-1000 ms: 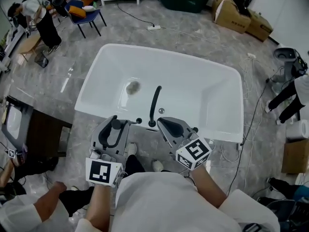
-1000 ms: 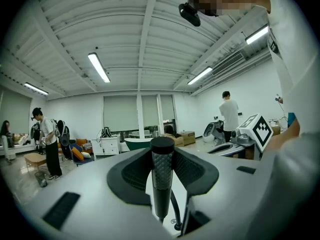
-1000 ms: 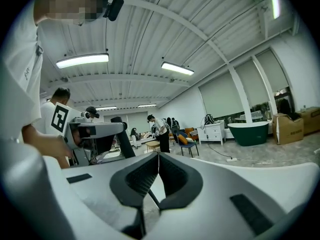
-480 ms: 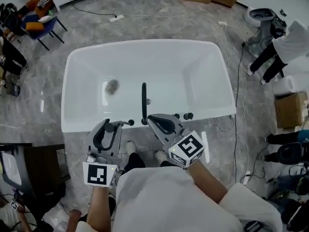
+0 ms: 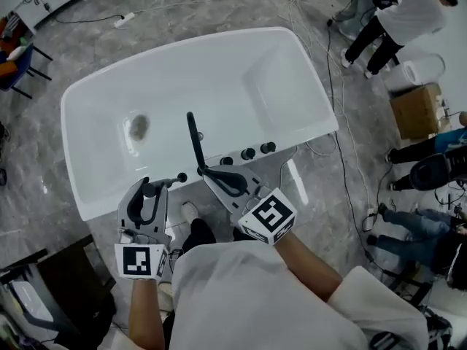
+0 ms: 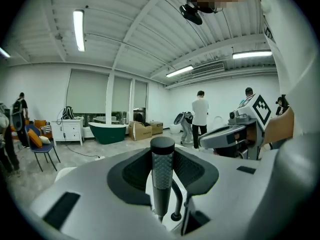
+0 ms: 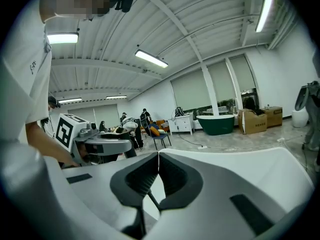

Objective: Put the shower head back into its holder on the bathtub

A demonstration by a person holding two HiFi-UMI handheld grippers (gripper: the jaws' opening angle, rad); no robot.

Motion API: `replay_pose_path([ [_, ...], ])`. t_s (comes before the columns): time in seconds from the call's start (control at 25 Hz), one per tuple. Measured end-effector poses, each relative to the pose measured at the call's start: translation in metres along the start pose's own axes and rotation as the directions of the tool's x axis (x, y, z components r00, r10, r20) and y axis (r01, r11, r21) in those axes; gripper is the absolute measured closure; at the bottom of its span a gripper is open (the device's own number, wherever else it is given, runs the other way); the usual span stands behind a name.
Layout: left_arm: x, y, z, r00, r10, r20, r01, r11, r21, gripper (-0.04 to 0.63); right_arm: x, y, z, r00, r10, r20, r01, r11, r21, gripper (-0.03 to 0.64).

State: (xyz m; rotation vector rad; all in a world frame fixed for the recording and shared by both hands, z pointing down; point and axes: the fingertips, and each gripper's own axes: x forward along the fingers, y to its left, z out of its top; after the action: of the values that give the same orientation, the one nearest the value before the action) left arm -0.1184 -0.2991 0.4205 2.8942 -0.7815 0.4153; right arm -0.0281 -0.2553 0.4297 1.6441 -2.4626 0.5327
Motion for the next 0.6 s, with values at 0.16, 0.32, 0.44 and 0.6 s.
replay_pose_path([
  [0.16, 0.003, 0.000, -0.015, 1.000, -0.019, -0.023, 0.019, 1.000, -0.003, 0.451, -0.002, 0.000, -0.008, 1.000, -0.027, -0.010, 0.027, 1.000, 0.012, 0.598],
  [0.32, 0.015, -0.004, -0.029, 0.999, -0.035, -0.036, 0.034, 0.999, -0.022, 0.450, -0.006, -0.001, -0.021, 0.999, -0.028, -0.028, 0.029, 0.999, 0.025, 0.600],
  [0.44, 0.018, 0.001, -0.043, 0.998, -0.037, -0.050, 0.035, 0.998, -0.043, 0.449, -0.002, 0.003, -0.034, 0.998, -0.029, -0.050, 0.031, 0.999, 0.042, 0.599],
  [0.6, 0.018, 0.008, -0.067, 0.997, -0.024, -0.075, 0.019, 0.998, -0.068, 0.450, -0.003, 0.007, -0.050, 0.998, -0.028, -0.063, 0.031, 0.998, 0.052, 0.599],
])
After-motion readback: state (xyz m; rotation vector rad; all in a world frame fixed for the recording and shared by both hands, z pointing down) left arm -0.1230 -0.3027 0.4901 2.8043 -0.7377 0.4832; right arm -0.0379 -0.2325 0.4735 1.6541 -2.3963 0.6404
